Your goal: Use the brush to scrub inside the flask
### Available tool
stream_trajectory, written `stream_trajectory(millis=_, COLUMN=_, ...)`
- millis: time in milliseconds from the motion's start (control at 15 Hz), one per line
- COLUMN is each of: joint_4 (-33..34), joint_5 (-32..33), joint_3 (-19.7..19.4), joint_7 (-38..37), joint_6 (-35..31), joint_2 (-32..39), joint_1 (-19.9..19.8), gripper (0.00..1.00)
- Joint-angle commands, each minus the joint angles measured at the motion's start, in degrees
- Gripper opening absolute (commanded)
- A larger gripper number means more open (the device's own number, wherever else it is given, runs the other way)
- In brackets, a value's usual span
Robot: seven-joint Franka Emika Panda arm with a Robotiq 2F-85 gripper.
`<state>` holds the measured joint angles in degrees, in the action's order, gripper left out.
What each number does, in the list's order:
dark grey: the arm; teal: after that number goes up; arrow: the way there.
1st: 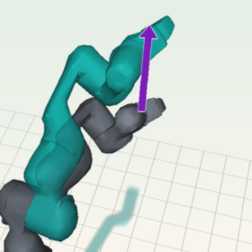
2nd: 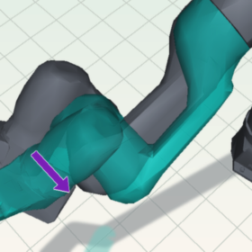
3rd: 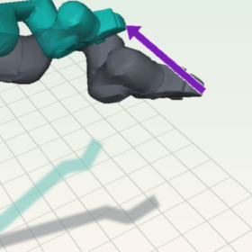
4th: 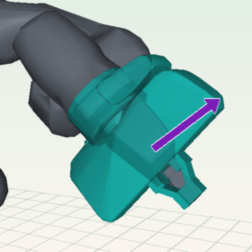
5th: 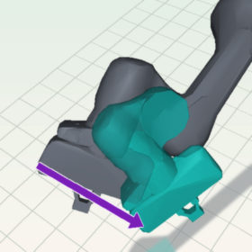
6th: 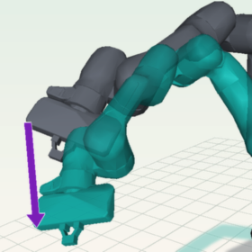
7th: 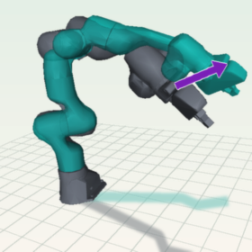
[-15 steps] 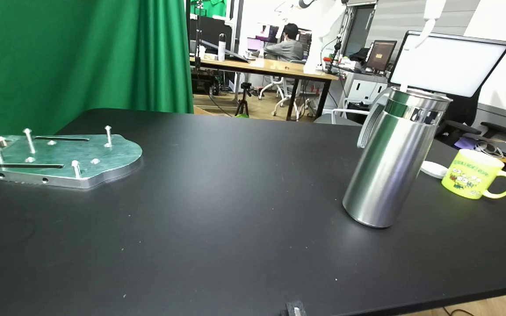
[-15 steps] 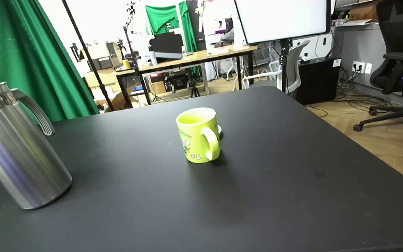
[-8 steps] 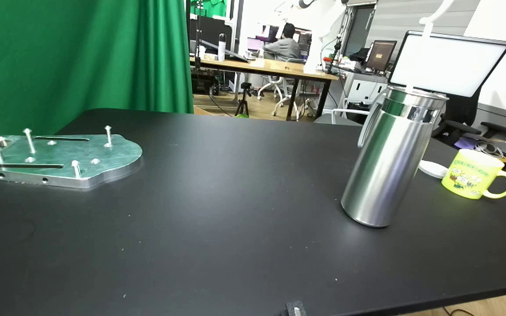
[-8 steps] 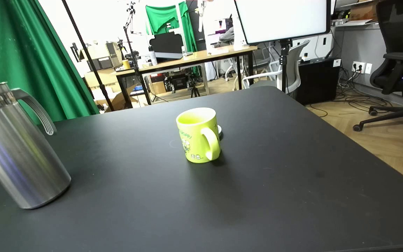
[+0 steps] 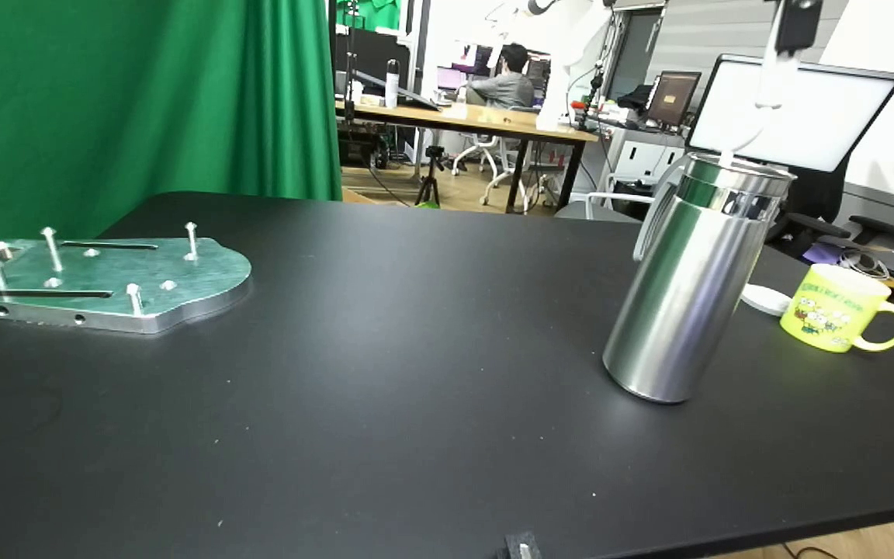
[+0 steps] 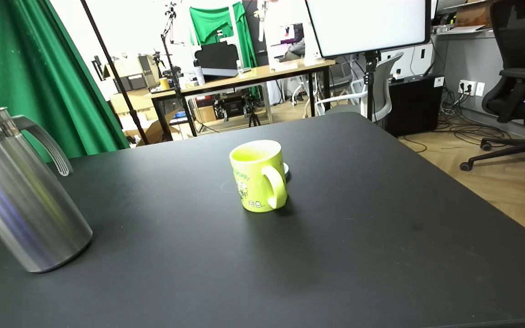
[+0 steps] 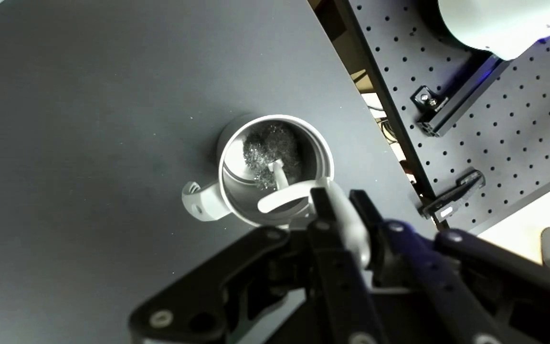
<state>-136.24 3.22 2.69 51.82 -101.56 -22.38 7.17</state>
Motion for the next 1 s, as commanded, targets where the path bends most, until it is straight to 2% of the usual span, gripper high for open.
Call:
stream_trajectory(millis=0, joint_4=-1.71, joint_5=0.9, joint_3=0.17, joint_7=-3.13, joint_6=-2.55, joint_2=1.78, joint_1=0.7, gripper=0.04)
stream_trajectory(millis=333, joint_4=-1.38, joint_5=0.96, joint_3=0.2, joint_7=-3.51, joint_6=-3.27, joint_2=3.79, joint_1=0.56, gripper=0.04)
stream_trajectory(millis=933, joint_4=4.23, joint_5=2.55, joint_3=-0.49, joint_7=-1.63, joint_6=3.39, joint_2=-2.64, joint_1=0.73, gripper=0.04)
